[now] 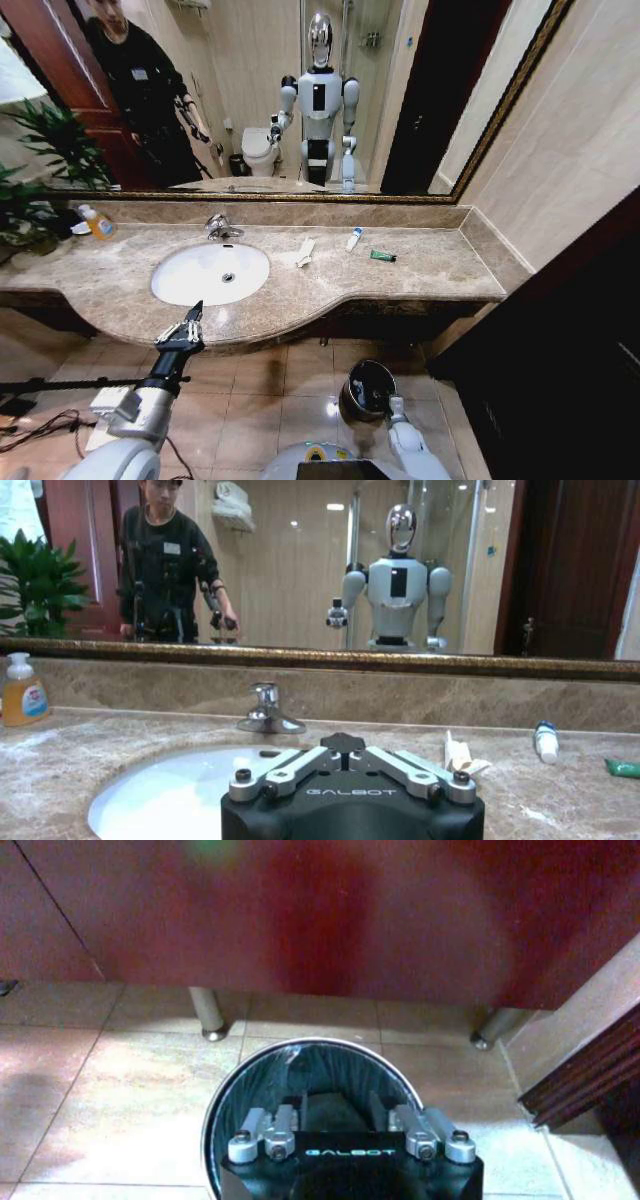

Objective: Pick up the trash from the sink and place it in the trash bin.

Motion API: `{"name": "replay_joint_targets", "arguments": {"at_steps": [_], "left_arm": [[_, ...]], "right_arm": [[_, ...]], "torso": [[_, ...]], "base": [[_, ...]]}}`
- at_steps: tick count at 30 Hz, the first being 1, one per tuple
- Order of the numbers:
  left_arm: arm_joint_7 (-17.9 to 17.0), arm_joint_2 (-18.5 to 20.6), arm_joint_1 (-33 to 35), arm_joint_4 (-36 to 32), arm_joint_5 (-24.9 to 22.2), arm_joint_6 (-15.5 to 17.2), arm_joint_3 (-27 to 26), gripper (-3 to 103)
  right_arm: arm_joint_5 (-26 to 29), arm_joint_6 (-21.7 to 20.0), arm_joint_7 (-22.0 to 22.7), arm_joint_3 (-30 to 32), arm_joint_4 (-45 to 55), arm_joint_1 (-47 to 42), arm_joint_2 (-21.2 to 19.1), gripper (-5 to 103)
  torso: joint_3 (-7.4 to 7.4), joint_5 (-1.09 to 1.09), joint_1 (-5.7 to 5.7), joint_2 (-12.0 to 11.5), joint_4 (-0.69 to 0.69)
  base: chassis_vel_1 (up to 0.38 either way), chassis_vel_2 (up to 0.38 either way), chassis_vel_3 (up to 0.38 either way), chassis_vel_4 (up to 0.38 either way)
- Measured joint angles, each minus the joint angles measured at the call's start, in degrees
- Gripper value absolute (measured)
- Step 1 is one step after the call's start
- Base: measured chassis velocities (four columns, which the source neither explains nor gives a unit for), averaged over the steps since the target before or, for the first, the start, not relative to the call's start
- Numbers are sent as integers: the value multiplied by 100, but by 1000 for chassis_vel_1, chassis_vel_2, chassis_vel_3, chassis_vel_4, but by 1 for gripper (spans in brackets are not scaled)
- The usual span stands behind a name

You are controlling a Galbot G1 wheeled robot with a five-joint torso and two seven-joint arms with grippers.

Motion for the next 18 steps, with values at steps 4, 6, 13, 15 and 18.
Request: {"name": "replay_joint_targets", "arguments": {"at_steps": [4, 6, 13, 15, 18], "left_arm": [[0, 0, 0, 0, 0, 0, 0, 0], [0, 0, 0, 0, 0, 0, 0, 0], [0, 0, 0, 0, 0, 0, 0, 0], [0, 0, 0, 0, 0, 0, 0, 0], [0, 0, 0, 0, 0, 0, 0, 0]], "right_arm": [[-1, 6, 13, 7, 52, -34, -23, 57], [0, 6, 15, 12, 85, -56, -39, 63], [52, -39, 0, 18, 352, -205, -108, 90], [96, -76, -1, 19, 475, -273, -122, 95], [239, -155, 71, 21, 958, -548, -155, 100]], "torso": [[0, 0, 0, 0, 0], [0, 0, 0, 0, 0], [0, 1, 0, 0, 0], [0, 1, 0, 0, 0], [0, 1, 0, 0, 0]], "base": [[0, 0, 0, 0], [0, 0, 0, 0], [0, 0, 0, 0], [0, 0, 0, 0], [0, 0, 0, 0]]}}
